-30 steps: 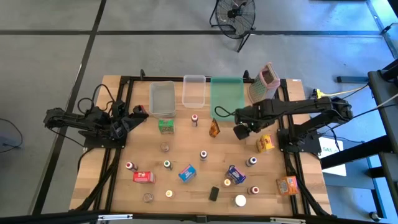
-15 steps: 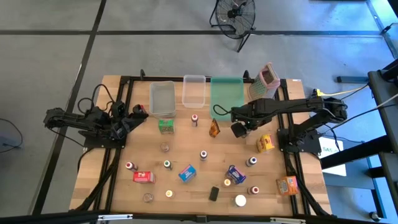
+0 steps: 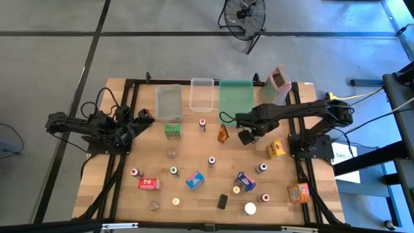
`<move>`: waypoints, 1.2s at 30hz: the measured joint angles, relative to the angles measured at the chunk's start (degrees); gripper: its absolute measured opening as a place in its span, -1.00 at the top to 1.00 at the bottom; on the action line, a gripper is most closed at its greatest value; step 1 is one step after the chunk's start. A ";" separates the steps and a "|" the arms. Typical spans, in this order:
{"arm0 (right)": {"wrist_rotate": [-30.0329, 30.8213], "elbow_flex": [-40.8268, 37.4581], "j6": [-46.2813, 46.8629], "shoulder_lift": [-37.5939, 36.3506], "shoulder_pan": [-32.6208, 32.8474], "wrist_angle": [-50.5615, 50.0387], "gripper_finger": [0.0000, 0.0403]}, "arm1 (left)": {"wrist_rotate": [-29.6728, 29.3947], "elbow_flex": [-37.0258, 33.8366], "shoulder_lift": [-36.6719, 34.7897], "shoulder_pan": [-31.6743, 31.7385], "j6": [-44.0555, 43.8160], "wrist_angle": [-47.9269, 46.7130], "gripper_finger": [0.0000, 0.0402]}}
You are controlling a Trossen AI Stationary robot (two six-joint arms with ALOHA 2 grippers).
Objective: Pick & Place Kitchen Items
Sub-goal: Put the green seasoning bottle into the gray bin
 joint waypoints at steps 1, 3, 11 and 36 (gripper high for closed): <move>-0.01 0.00 -0.38 0.34 0.00 -0.03 -0.46 | 0.02 -0.02 0.00 0.00 0.00 0.00 0.13; -0.35 0.00 -0.43 0.94 0.00 -0.01 -0.46 | 0.02 -0.02 0.00 0.01 -0.02 0.01 0.14; -0.64 0.00 -0.44 3.00 0.00 0.55 -0.35 | 0.07 -0.02 0.00 0.00 0.02 -0.04 0.13; -1.74 9.83 -2.72 4.24 1.10 -15.20 0.02 | 0.03 -0.02 0.00 0.02 5.91 -0.09 0.14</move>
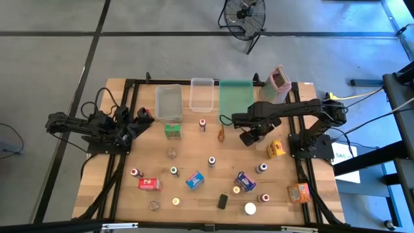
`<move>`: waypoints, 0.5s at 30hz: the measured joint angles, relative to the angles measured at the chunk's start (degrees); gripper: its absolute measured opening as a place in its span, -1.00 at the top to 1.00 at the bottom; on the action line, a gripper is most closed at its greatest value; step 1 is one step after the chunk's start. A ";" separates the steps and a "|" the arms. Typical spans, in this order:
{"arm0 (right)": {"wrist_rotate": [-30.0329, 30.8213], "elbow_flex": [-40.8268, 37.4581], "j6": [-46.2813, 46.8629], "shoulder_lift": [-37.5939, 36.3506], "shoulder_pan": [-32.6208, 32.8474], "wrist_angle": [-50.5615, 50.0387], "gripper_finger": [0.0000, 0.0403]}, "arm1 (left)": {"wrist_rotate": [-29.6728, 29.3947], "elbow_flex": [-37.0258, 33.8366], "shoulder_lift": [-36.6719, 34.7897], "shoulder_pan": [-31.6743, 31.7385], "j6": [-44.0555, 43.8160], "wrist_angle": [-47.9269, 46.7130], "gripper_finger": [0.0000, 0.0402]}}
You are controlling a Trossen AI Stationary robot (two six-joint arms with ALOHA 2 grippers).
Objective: Pick & Place Kitchen Items
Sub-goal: Put the green seasoning bottle into the gray bin
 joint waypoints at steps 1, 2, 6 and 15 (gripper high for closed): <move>0.02 1.56 -0.27 0.00 0.17 -1.79 0.02 | -0.07 0.00 0.00 -0.01 1.07 -0.02 0.14; 0.02 3.34 -0.57 0.00 0.37 -3.53 0.02 | -0.14 0.00 0.00 -0.01 1.94 -0.02 0.14; 0.11 11.06 -1.45 -0.02 1.16 -8.44 0.02 | -0.58 1.35 0.00 0.00 4.64 -2.21 0.14; 3.81 29.85 -4.58 -0.09 3.57 -6.26 0.02 | -1.63 16.90 3.36 -0.02 12.27 -30.31 0.14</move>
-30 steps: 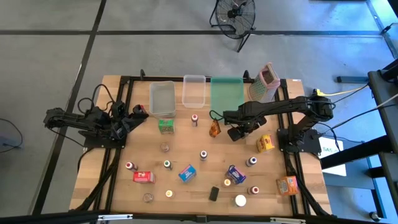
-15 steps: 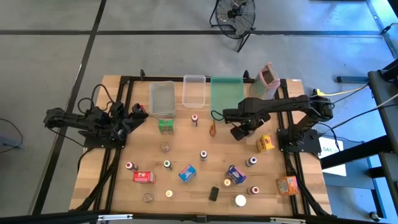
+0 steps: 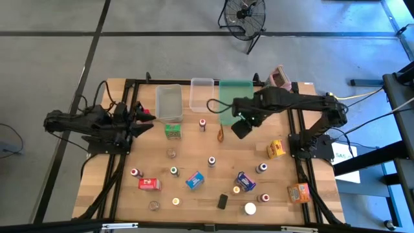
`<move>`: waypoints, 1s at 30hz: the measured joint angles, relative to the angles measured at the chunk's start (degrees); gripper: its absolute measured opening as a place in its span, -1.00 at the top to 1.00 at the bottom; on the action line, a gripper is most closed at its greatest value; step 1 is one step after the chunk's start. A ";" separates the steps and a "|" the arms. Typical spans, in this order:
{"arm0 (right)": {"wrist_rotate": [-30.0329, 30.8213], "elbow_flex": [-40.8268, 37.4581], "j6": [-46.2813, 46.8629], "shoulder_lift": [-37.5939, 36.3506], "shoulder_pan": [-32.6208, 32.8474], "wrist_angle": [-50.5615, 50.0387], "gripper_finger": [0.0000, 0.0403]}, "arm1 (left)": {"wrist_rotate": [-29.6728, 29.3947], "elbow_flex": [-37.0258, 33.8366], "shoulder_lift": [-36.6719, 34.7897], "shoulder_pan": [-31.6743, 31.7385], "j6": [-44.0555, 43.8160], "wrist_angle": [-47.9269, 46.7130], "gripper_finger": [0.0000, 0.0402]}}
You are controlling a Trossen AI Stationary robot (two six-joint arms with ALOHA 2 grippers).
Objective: Pick & Place Kitchen Items
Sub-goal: Put the green seasoning bottle into the gray bin
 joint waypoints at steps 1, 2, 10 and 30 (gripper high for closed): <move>0.03 1.52 -0.81 0.00 0.23 0.97 0.02 | -0.58 2.10 0.99 -0.01 1.12 -3.17 0.14; 0.03 2.91 -1.72 0.00 0.42 2.26 0.02 | -1.40 4.23 2.07 0.01 2.03 -6.15 0.14; -0.29 8.25 -9.40 0.00 1.38 15.83 0.02 | -5.65 17.06 12.55 0.00 9.04 -18.22 0.14; -5.49 9.08 -20.19 1.51 1.14 30.91 0.01 | 3.84 40.78 37.06 6.99 8.78 -32.87 0.14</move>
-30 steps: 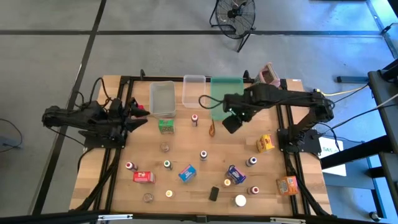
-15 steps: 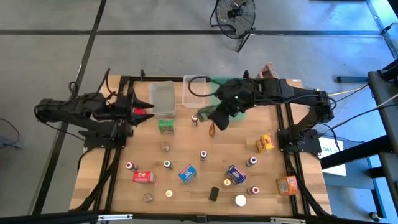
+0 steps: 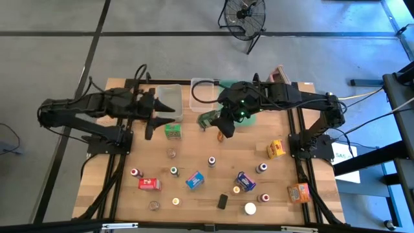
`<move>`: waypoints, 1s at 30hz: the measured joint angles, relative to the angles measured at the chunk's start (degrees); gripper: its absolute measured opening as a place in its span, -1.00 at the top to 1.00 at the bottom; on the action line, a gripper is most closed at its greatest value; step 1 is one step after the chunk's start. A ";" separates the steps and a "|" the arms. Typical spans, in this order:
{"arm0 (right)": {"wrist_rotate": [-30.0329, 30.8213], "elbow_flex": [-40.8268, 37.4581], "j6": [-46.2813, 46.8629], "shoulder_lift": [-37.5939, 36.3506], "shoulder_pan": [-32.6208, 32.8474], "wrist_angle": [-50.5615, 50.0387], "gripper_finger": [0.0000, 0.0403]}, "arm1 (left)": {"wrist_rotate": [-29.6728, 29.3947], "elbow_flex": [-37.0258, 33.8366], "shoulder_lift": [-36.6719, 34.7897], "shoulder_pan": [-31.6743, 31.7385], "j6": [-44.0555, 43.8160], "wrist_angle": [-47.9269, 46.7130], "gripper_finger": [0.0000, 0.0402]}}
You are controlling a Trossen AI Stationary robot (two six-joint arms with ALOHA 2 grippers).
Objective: Pick & Place Kitchen Items
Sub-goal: Put the green seasoning bottle into the gray bin
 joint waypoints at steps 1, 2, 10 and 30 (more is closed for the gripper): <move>-0.23 0.00 -0.21 0.36 0.02 0.57 0.01 | 0.86 1.68 1.33 0.61 -1.03 -0.86 0.14; -0.76 0.02 -0.51 0.54 0.00 1.06 0.01 | 1.57 3.42 2.71 1.24 -1.77 -2.13 0.14; -1.50 -0.01 -4.96 2.23 0.70 2.00 0.00 | 12.60 12.42 13.66 6.00 0.39 -6.97 0.14; 0.48 0.00 -6.33 2.86 3.51 1.21 0.00 | 22.90 15.58 24.17 7.80 8.36 -3.54 0.14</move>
